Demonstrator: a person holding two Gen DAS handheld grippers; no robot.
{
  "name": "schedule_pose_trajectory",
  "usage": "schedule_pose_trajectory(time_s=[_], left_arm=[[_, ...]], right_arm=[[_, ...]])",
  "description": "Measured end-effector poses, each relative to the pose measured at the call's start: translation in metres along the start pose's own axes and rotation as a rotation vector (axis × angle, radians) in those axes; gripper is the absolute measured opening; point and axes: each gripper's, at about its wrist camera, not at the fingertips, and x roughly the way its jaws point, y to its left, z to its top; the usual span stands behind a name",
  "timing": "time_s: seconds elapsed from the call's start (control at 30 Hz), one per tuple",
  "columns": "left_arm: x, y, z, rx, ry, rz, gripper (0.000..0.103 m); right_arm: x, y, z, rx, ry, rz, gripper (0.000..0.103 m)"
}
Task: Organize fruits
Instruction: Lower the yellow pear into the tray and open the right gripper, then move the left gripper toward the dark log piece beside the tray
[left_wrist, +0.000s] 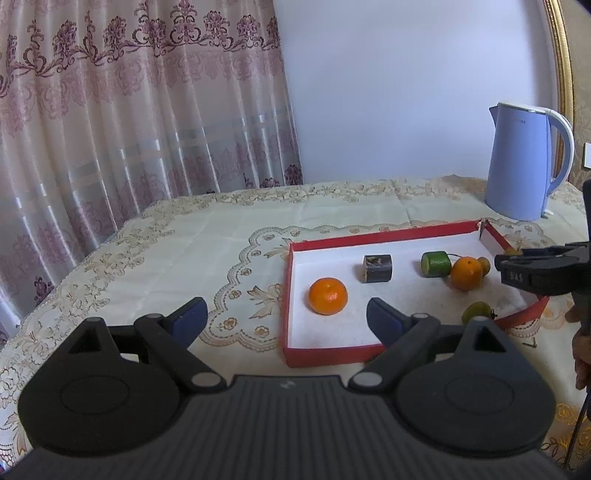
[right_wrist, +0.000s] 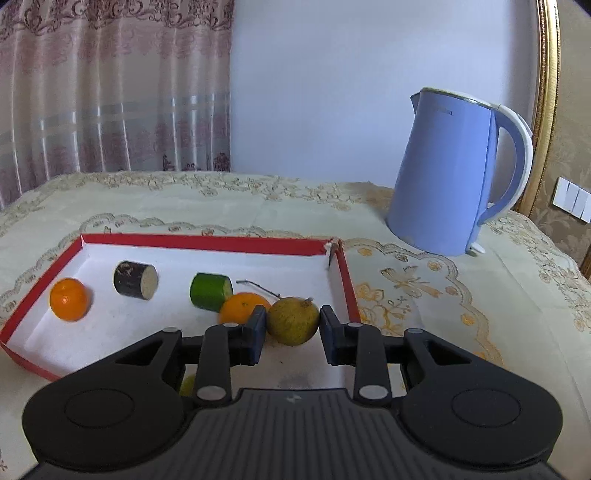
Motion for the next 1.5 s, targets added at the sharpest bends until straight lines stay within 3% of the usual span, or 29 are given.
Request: schedule_pose_trajectory(time_s=[0.1, 0.13, 0.47, 0.57, 1.03, 1.23, 1.5], left_arm=[[0.000, 0.000, 0.000, -0.004, 0.004, -0.002, 0.093], [0.000, 0.000, 0.000, -0.004, 0.006, -0.003, 0.093], [-0.002, -0.003, 0.002, -0.005, 0.002, -0.013, 0.093], [-0.002, -0.005, 0.002, -0.007, 0.006, -0.020, 0.093], [-0.007, -0.004, 0.001, -0.010, -0.006, -0.017, 0.096], [-0.008, -0.004, 0.000, -0.012, -0.008, -0.024, 0.096], [0.000, 0.003, -0.005, -0.041, 0.030, -0.035, 0.096]], right_arm=[[-0.007, -0.003, -0.001, 0.016, -0.002, 0.016, 0.068], [-0.011, -0.005, -0.002, 0.020, -0.014, 0.017, 0.072], [-0.048, -0.015, -0.013, 0.067, -0.051, 0.057, 0.073], [-0.056, -0.005, -0.017, 0.050, -0.059, 0.037, 0.080], [-0.068, 0.007, -0.016, 0.042, -0.072, 0.076, 0.081], [-0.073, 0.005, -0.017, 0.033, -0.084, 0.052, 0.081], [-0.073, 0.006, -0.028, 0.019, -0.058, 0.051, 0.081]])
